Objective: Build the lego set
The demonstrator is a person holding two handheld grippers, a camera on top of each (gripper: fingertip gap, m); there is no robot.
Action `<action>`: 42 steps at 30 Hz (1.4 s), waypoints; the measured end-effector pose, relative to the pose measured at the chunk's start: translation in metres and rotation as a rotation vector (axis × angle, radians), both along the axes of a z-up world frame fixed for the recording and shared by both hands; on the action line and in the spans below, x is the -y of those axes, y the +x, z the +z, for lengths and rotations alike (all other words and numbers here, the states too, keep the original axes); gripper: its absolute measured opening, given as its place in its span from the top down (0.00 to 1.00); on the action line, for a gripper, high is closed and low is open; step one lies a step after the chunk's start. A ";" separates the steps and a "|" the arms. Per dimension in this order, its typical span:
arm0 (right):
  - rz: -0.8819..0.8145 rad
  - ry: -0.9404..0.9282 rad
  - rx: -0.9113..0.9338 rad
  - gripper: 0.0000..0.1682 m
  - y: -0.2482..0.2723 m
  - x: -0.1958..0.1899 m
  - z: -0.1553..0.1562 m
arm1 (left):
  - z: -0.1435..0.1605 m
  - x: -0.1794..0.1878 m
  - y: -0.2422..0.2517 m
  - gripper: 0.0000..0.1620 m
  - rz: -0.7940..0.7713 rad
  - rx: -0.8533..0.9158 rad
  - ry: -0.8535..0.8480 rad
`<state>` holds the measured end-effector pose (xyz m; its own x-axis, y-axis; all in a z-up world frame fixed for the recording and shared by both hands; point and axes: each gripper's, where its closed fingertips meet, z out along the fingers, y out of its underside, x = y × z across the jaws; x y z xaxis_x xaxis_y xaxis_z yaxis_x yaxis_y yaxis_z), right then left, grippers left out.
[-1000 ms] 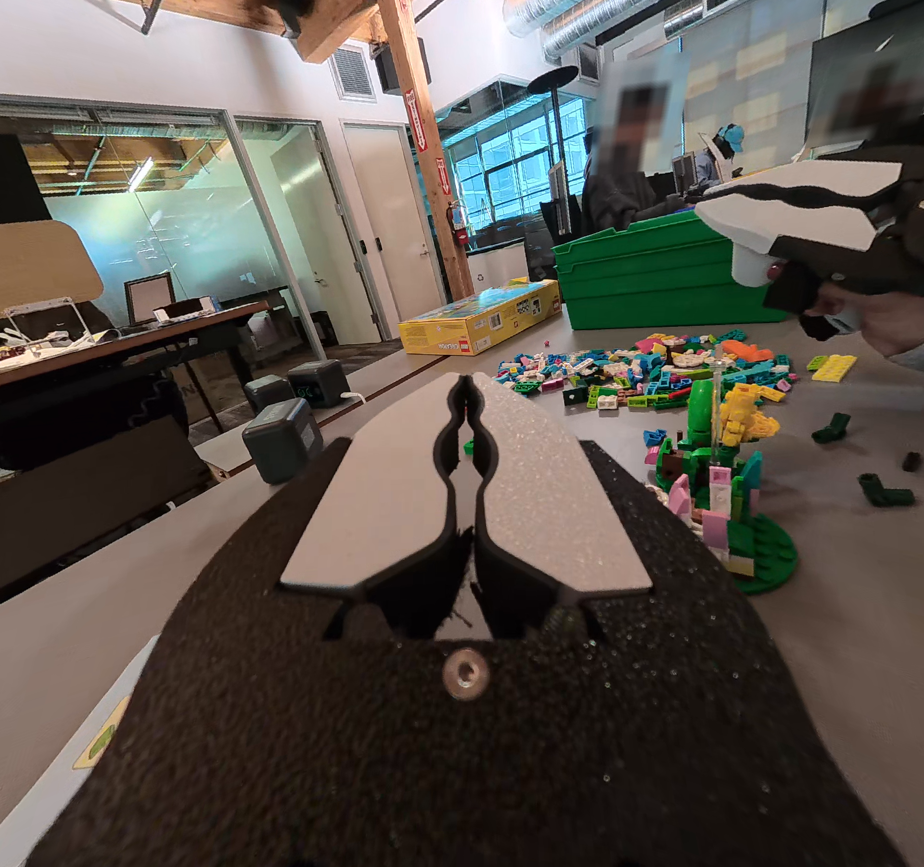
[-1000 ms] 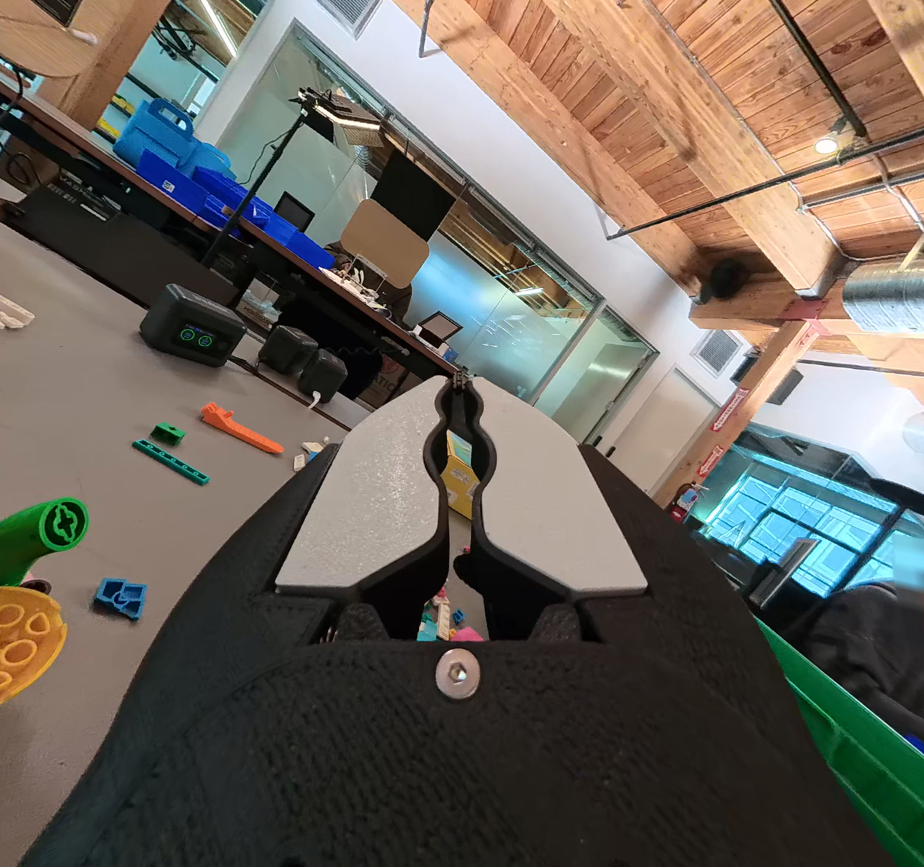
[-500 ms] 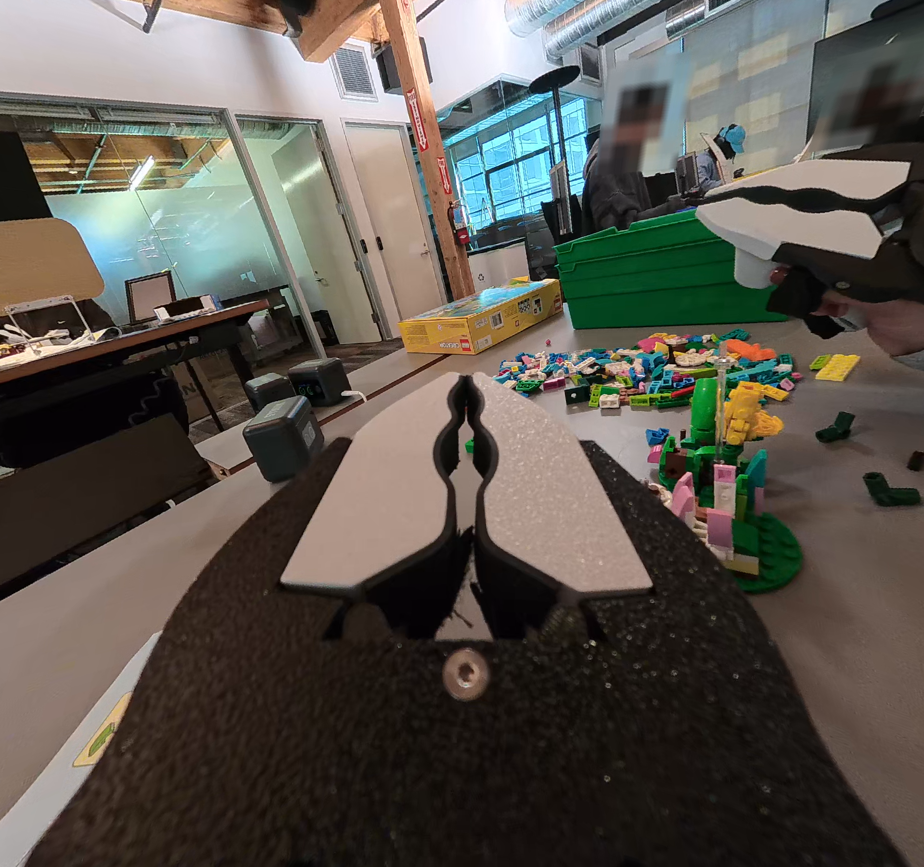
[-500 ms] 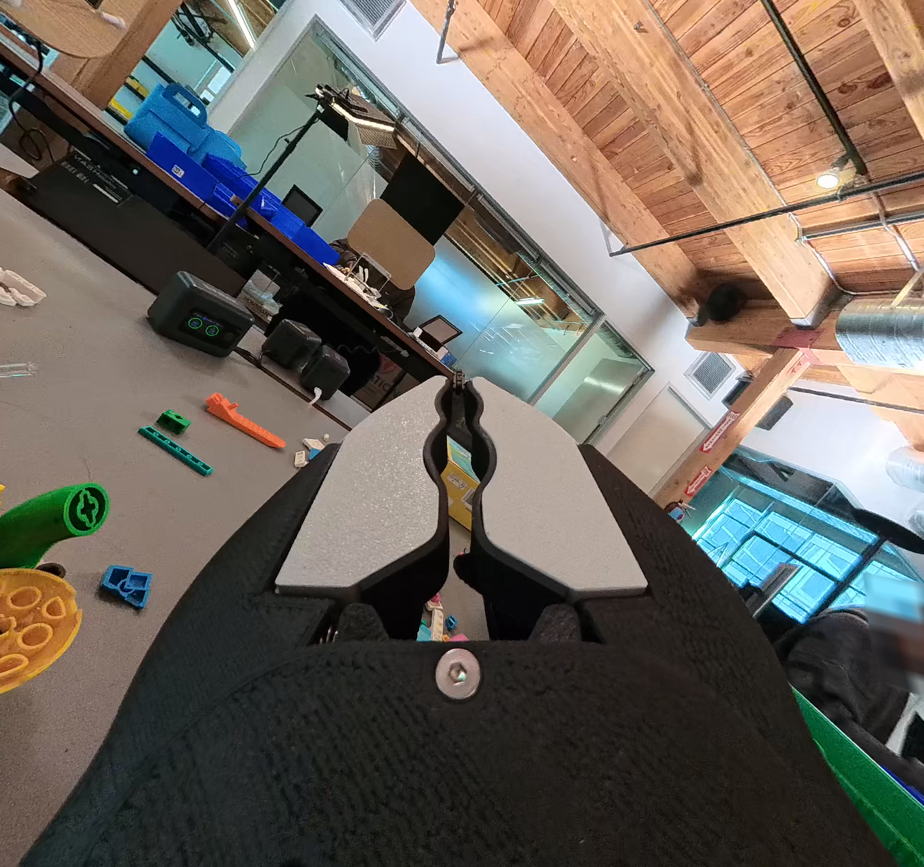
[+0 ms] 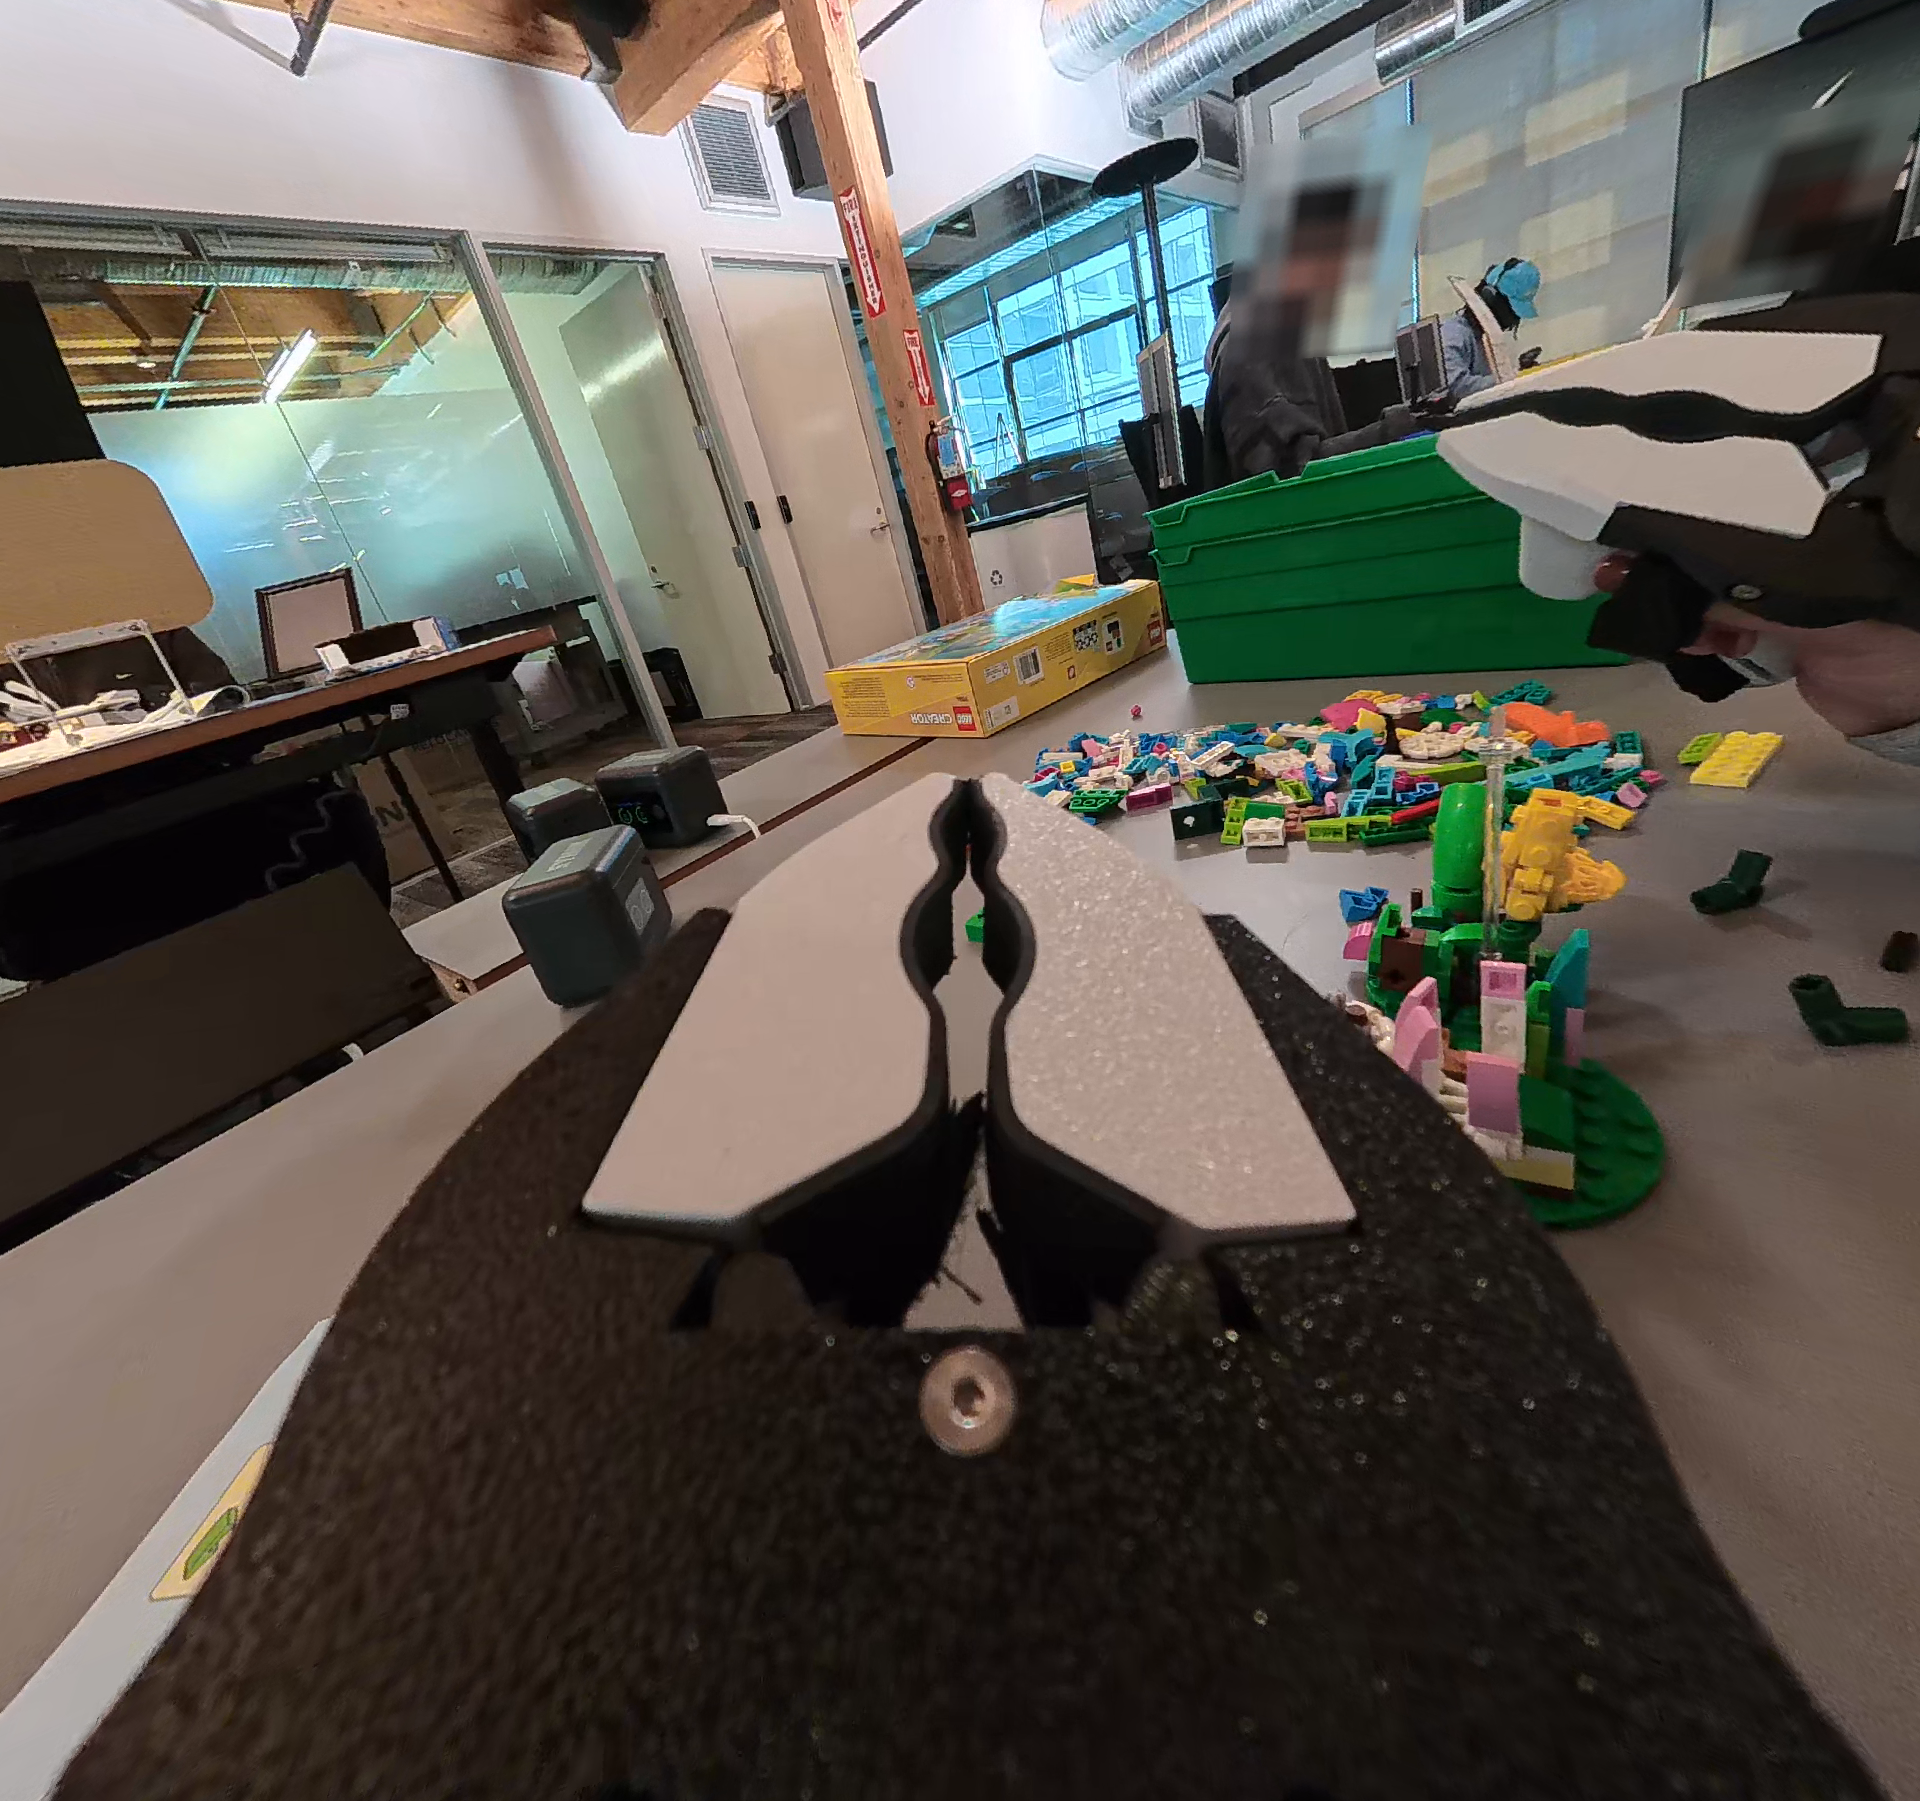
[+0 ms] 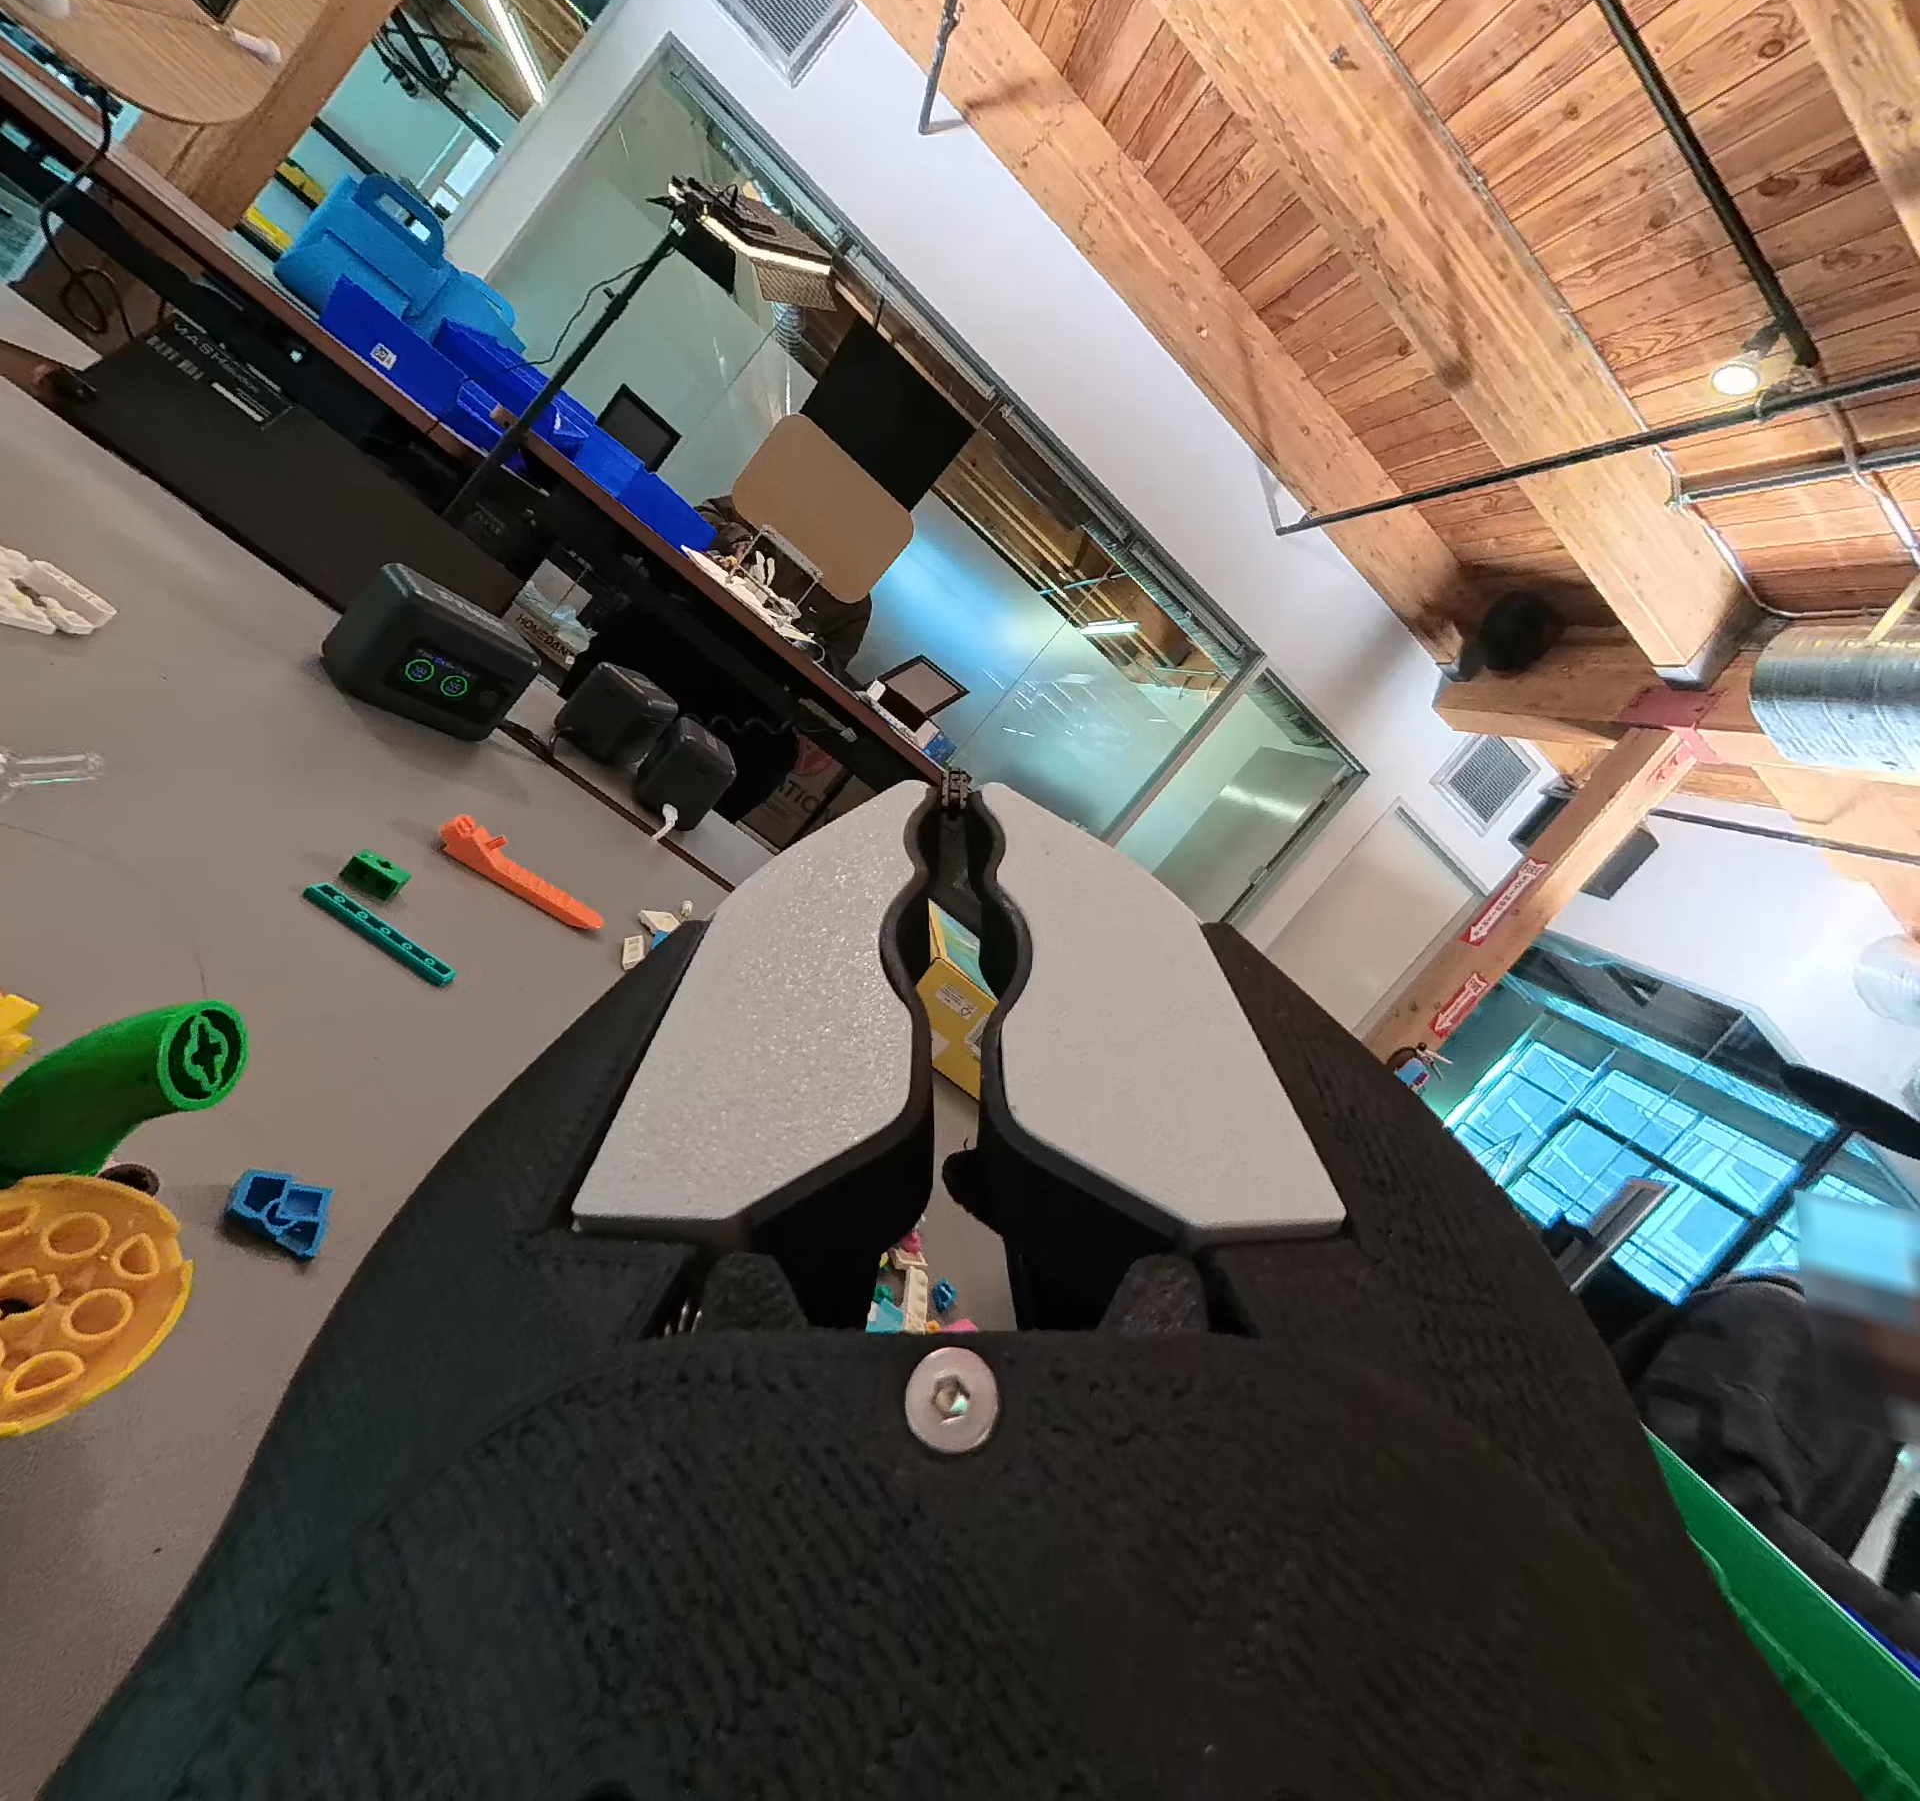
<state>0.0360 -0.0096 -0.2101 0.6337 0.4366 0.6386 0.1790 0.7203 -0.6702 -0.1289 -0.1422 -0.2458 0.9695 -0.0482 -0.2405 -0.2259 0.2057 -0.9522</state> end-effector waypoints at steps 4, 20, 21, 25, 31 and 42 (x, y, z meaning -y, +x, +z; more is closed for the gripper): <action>0.001 0.000 0.005 0.99 -0.001 0.000 -0.001 | 0.000 0.000 0.001 1.00 -0.003 -0.004 0.001; -0.006 -0.006 0.007 0.99 -0.001 -0.003 -0.001 | 0.002 0.001 0.004 1.00 -0.016 -0.019 0.012; -0.009 -0.010 0.006 0.99 -0.001 -0.004 -0.002 | 0.003 0.002 0.004 1.00 -0.013 -0.021 0.014; -0.027 -0.021 -0.001 0.99 0.002 -0.009 -0.003 | 0.001 0.003 0.011 1.00 -0.072 0.009 -0.022; -0.035 -0.027 -0.023 0.99 0.006 -0.013 -0.001 | 0.019 0.022 0.051 1.00 -0.264 -0.053 0.035; -0.015 -0.041 -0.062 0.99 0.010 -0.013 0.003 | -0.067 0.017 0.180 0.82 -0.434 -0.216 -0.572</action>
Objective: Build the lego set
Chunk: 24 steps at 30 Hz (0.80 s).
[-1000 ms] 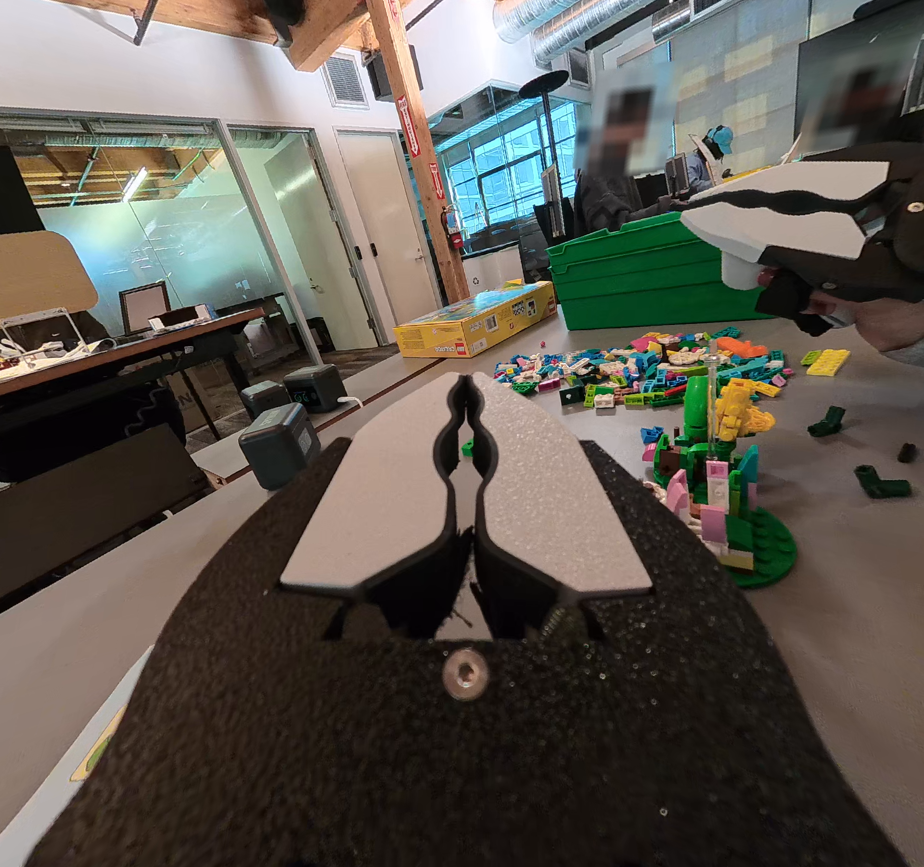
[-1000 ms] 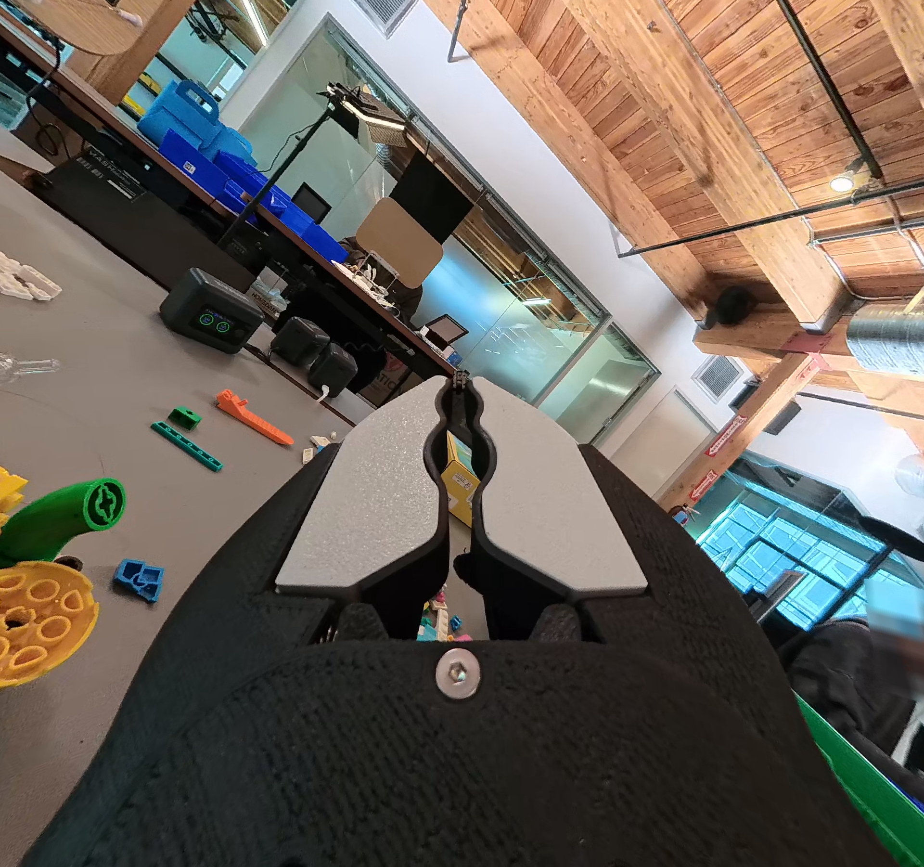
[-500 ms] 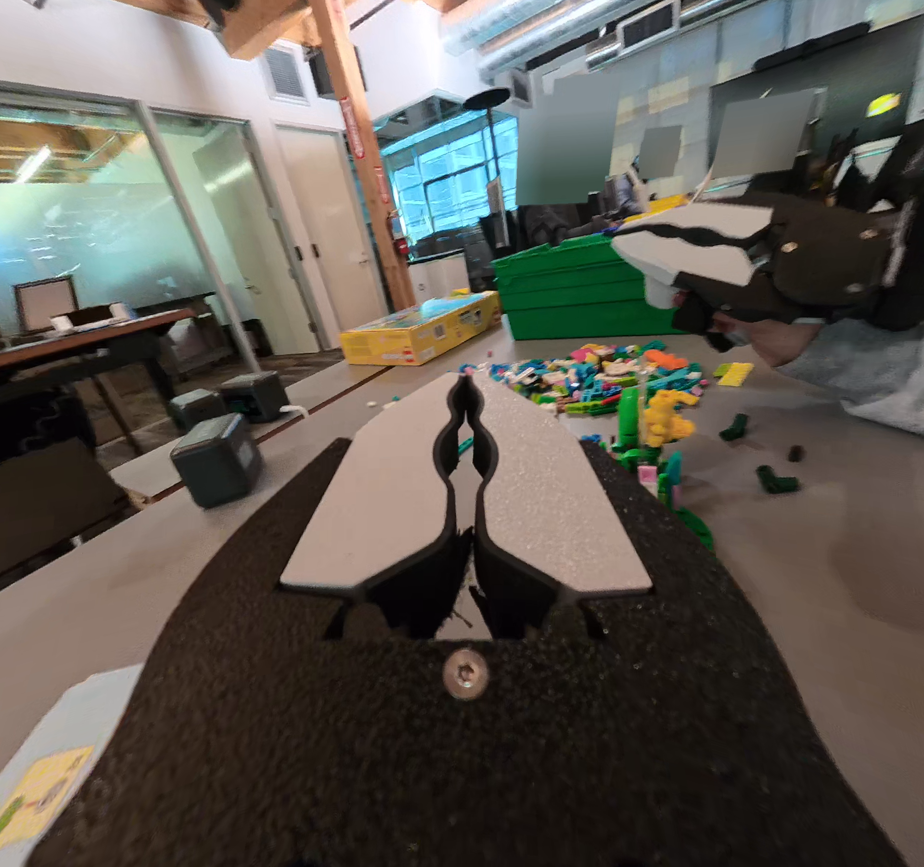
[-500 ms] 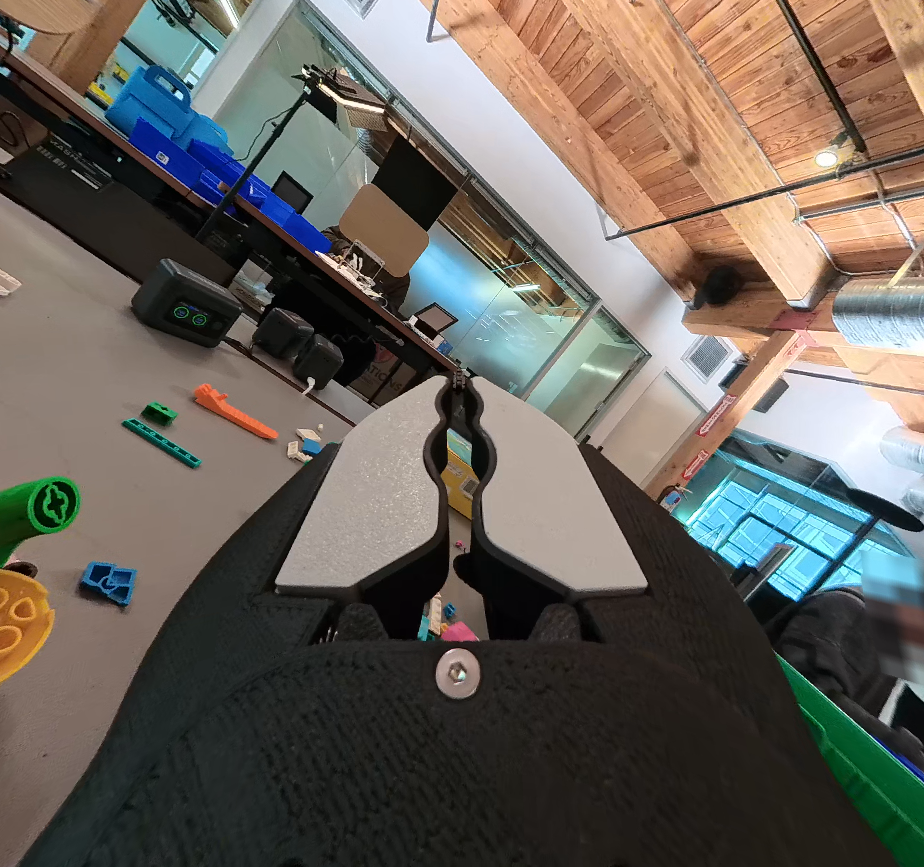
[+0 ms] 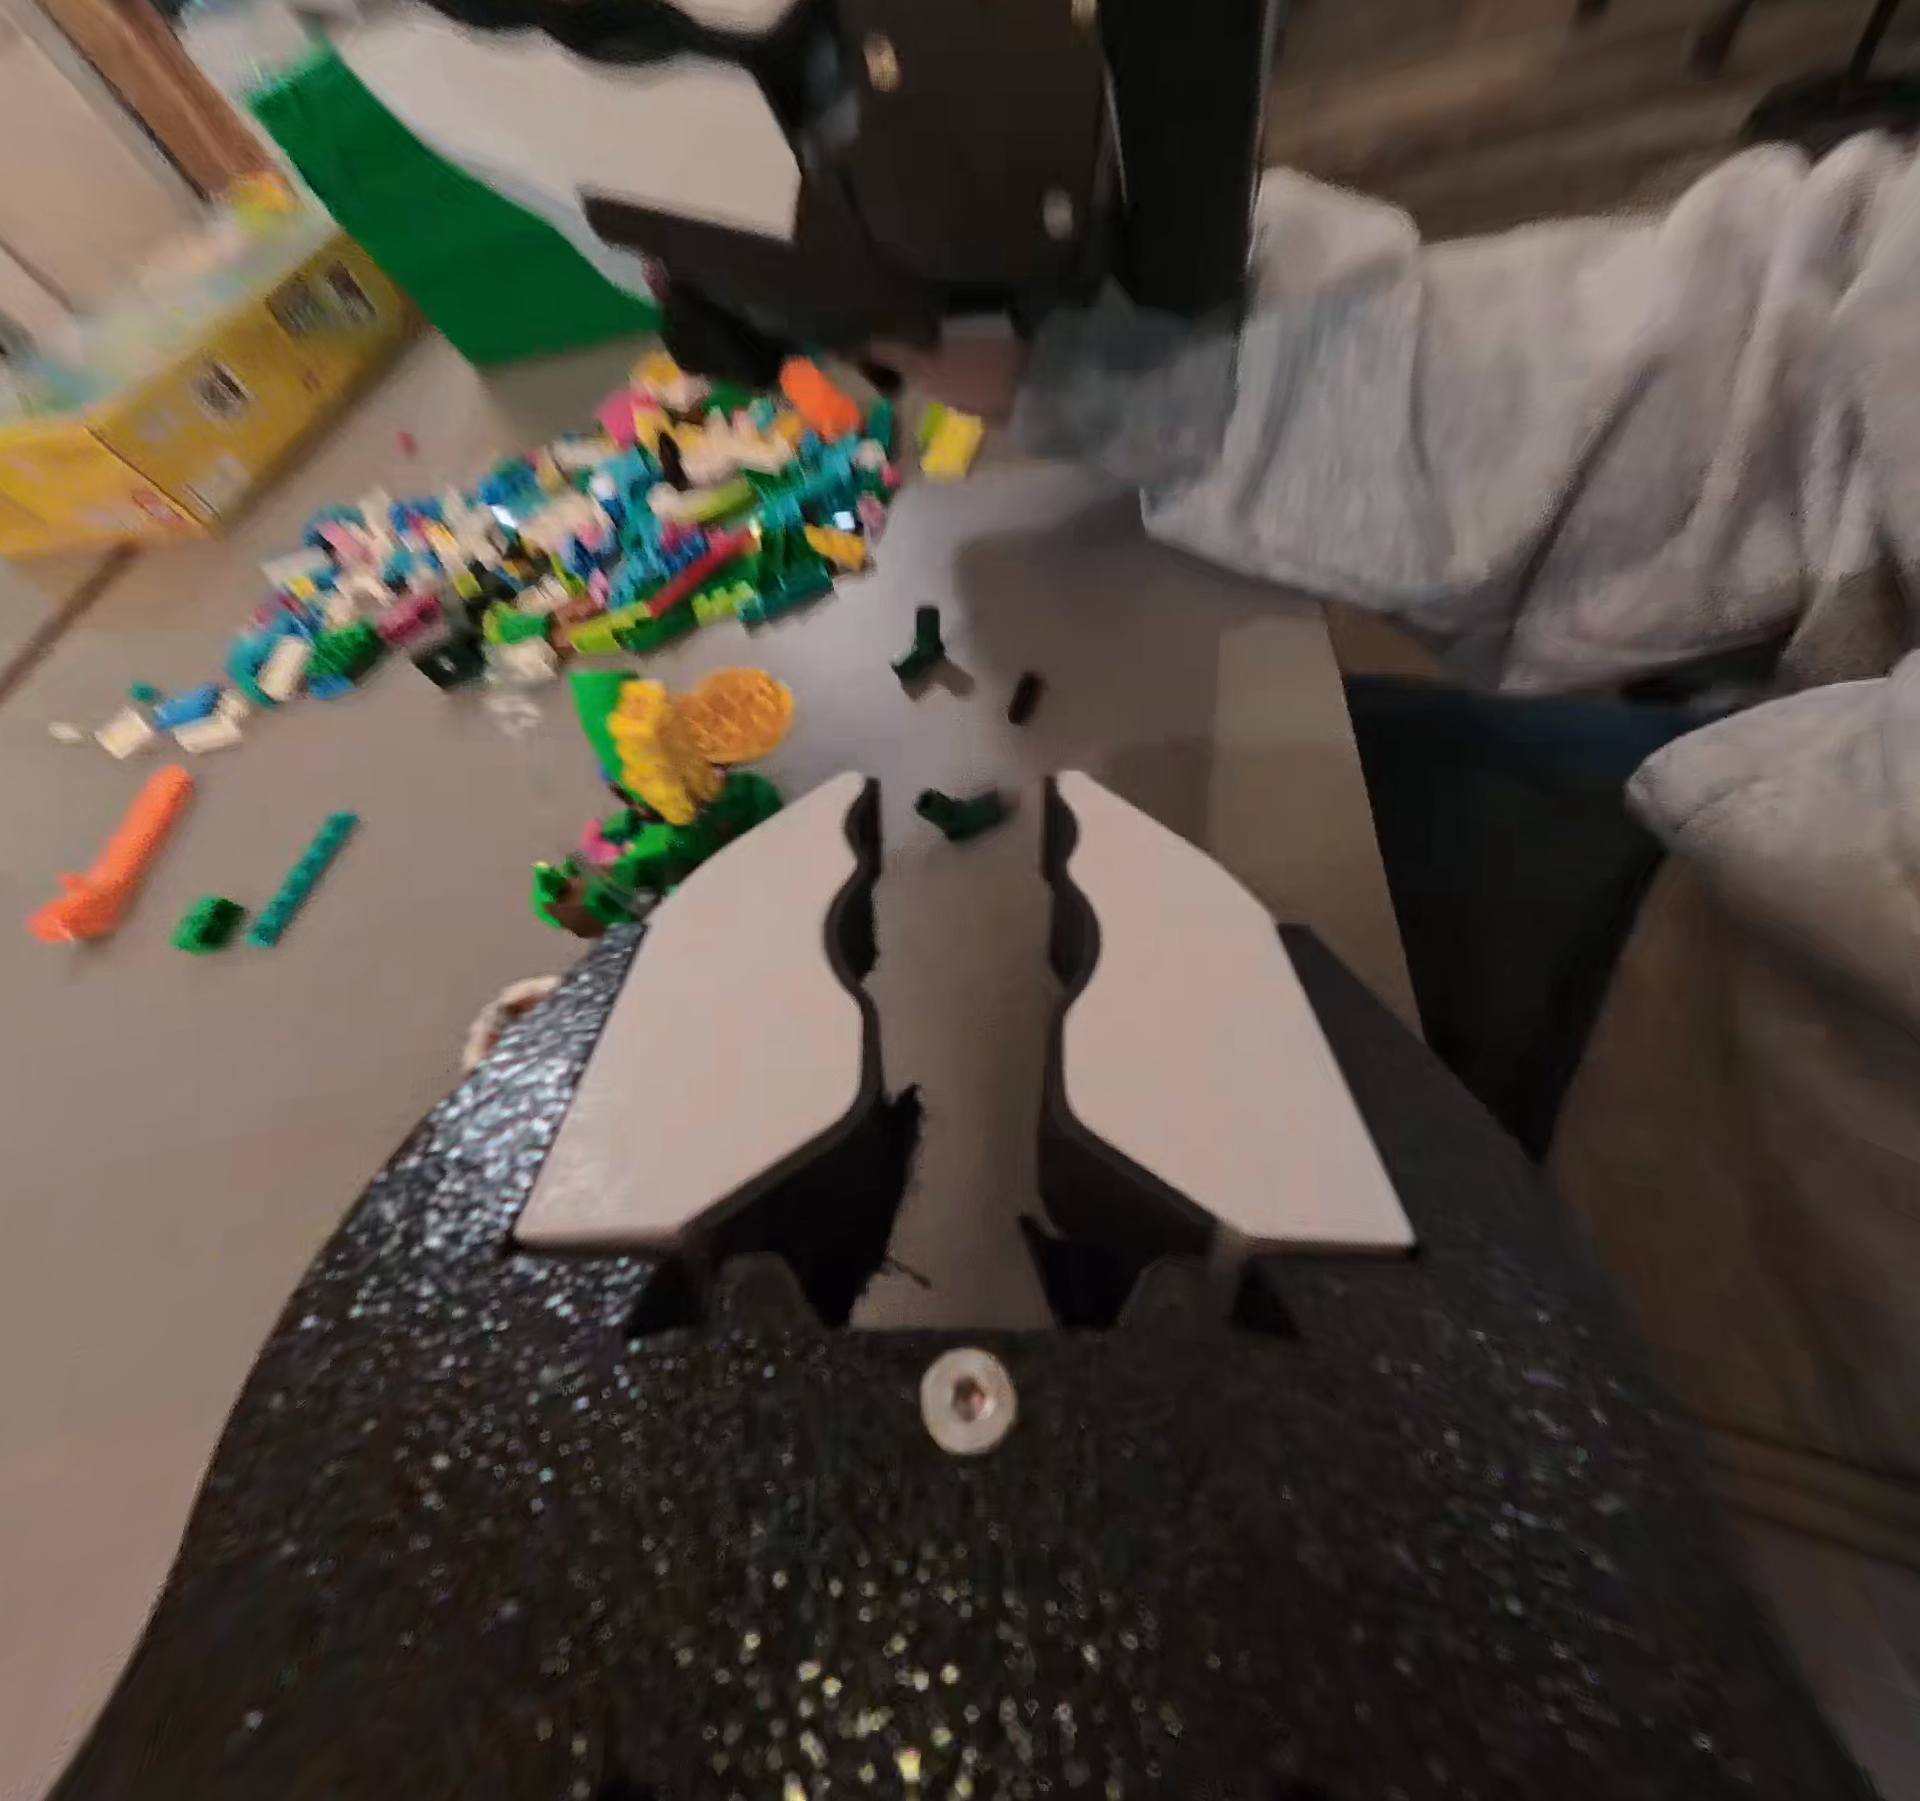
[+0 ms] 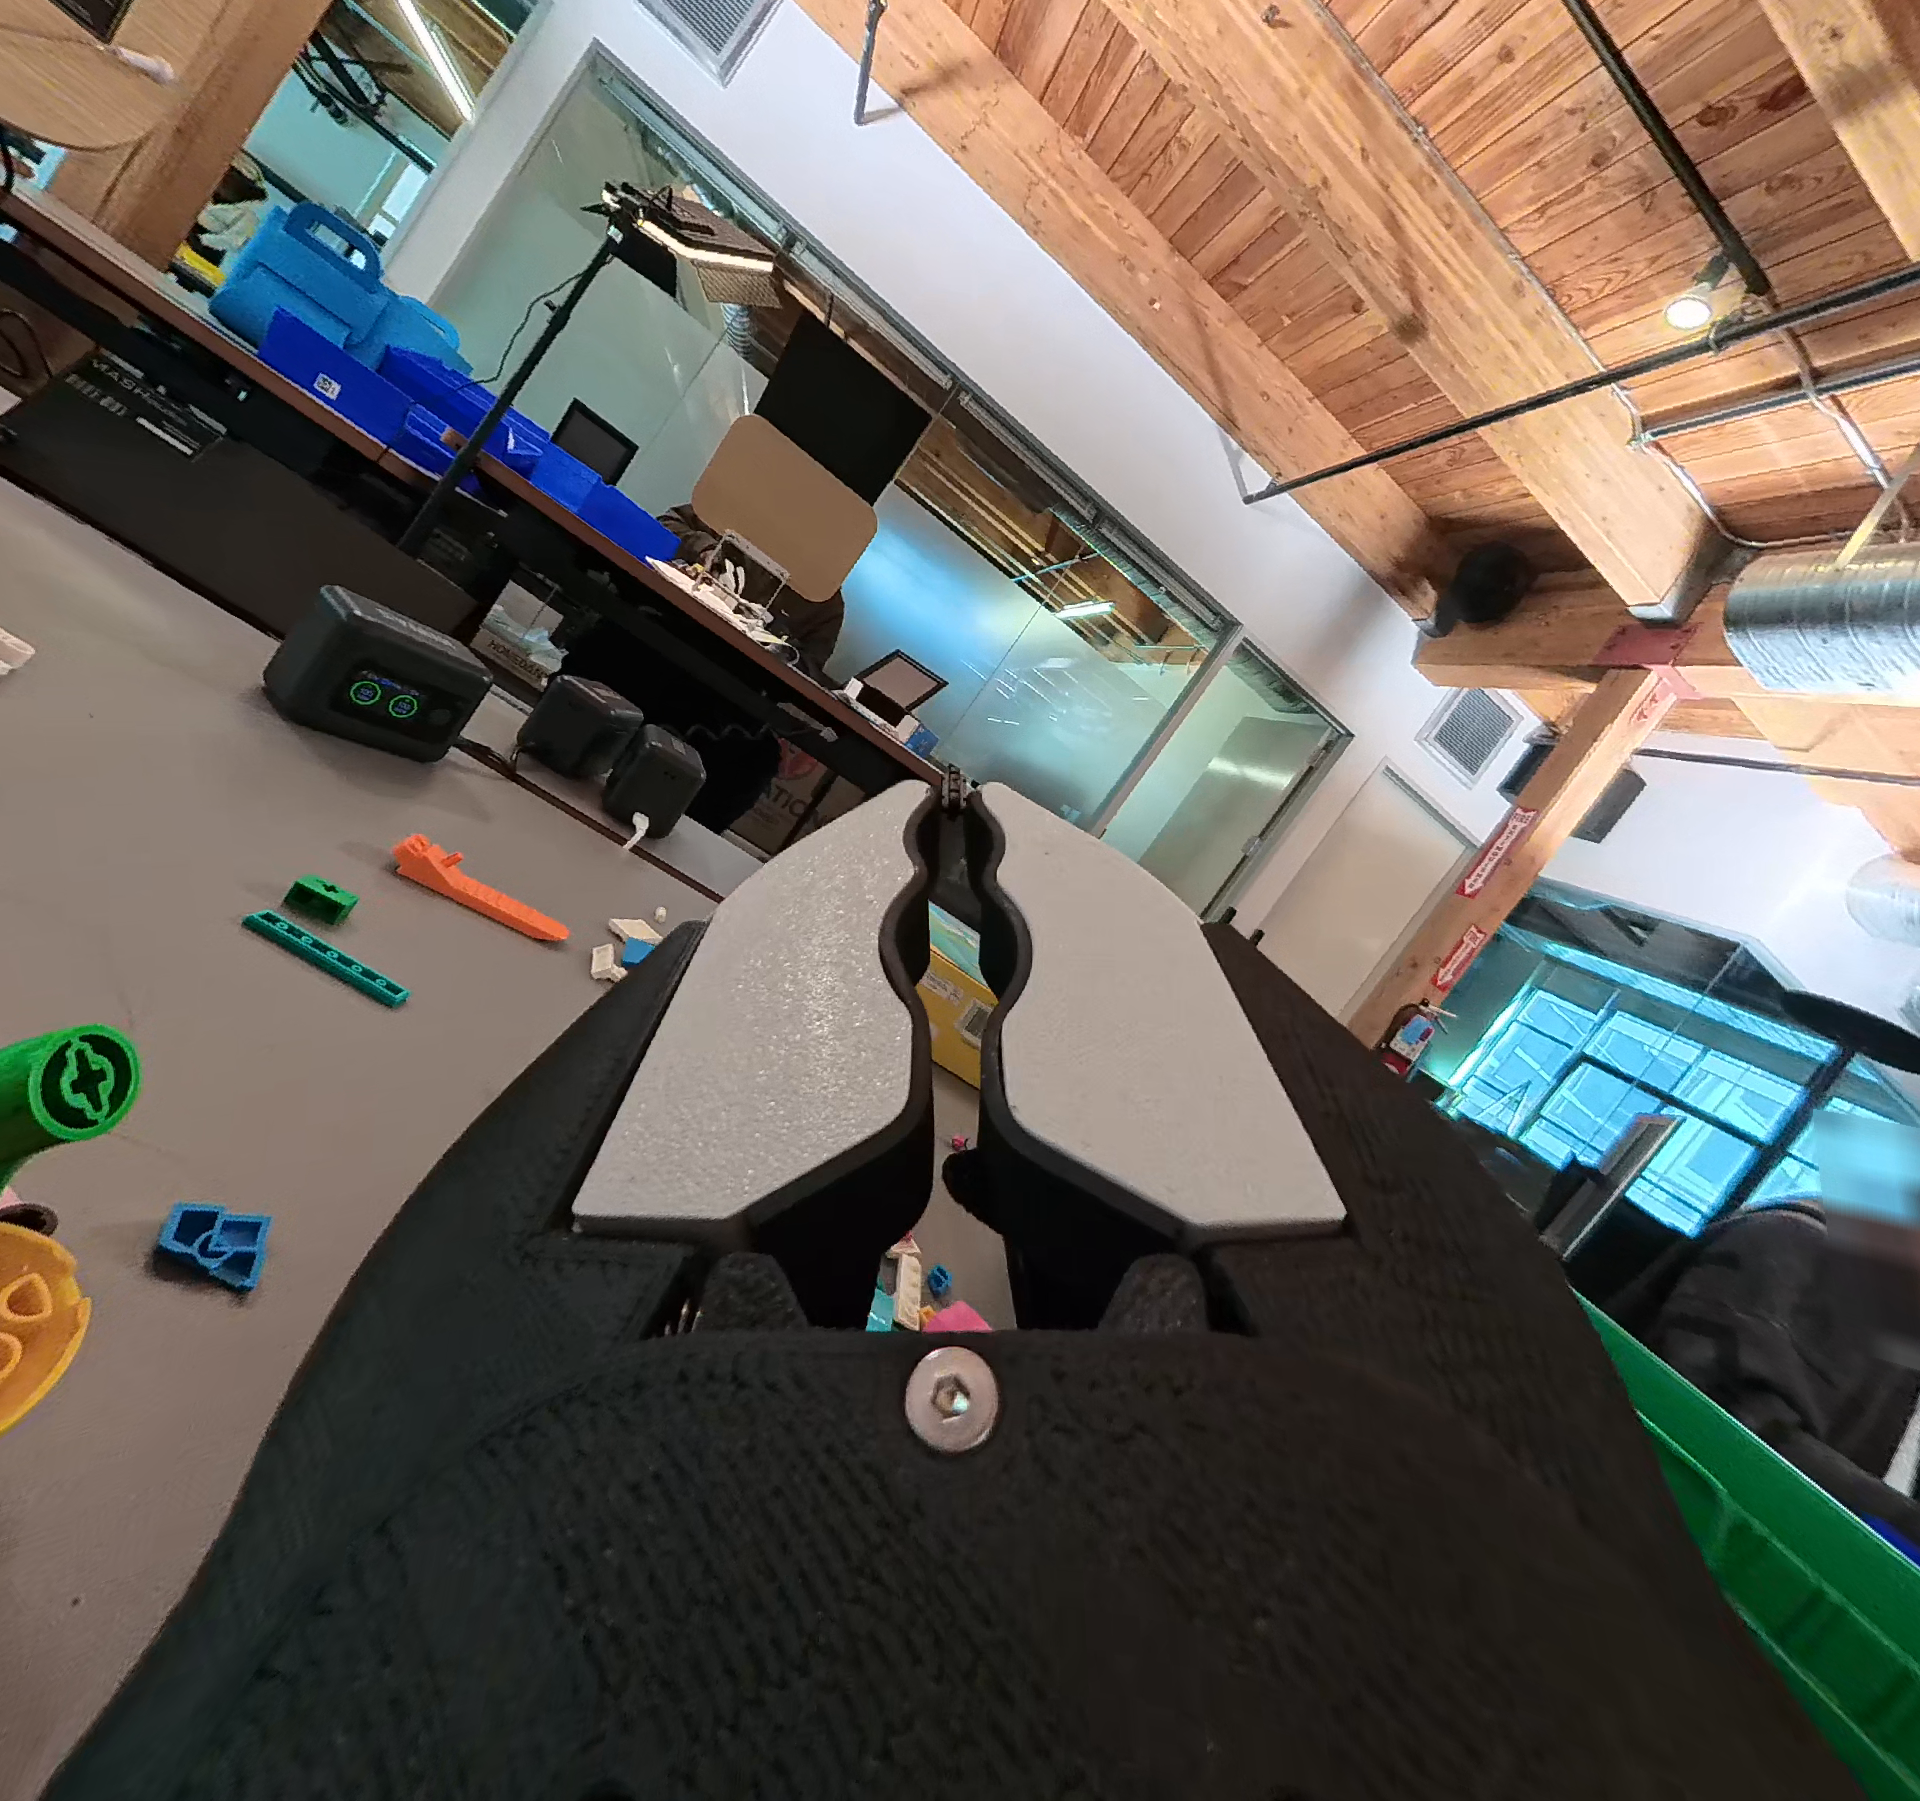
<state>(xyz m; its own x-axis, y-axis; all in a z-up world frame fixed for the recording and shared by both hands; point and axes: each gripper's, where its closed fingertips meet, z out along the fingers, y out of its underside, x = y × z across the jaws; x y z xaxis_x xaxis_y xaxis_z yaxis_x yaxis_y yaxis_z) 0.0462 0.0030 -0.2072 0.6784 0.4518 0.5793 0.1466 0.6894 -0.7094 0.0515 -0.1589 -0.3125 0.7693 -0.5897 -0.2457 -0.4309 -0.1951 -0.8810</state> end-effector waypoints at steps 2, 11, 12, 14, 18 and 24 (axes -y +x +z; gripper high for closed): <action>0.003 -0.001 -0.005 0.99 0.001 0.000 0.001 | -0.018 -0.003 0.010 0.80 0.003 -0.054 -0.112; 0.018 -0.013 -0.017 0.99 0.001 0.001 0.002 | -0.042 -0.024 0.010 0.78 0.121 -0.014 -0.257; 0.019 -0.014 -0.018 0.99 0.001 0.001 0.002 | -0.044 -0.026 0.010 0.78 0.127 -0.018 -0.264; 0.020 -0.015 -0.020 0.99 0.002 0.001 0.002 | -0.046 -0.029 0.009 0.80 0.138 -0.025 -0.273; 0.022 -0.017 -0.019 0.99 0.001 0.000 0.002 | -0.051 -0.030 0.009 0.86 0.142 -0.045 -0.303; 0.024 -0.021 -0.011 0.99 0.001 0.000 0.000 | -0.045 -0.017 0.000 0.87 0.170 -0.067 -0.298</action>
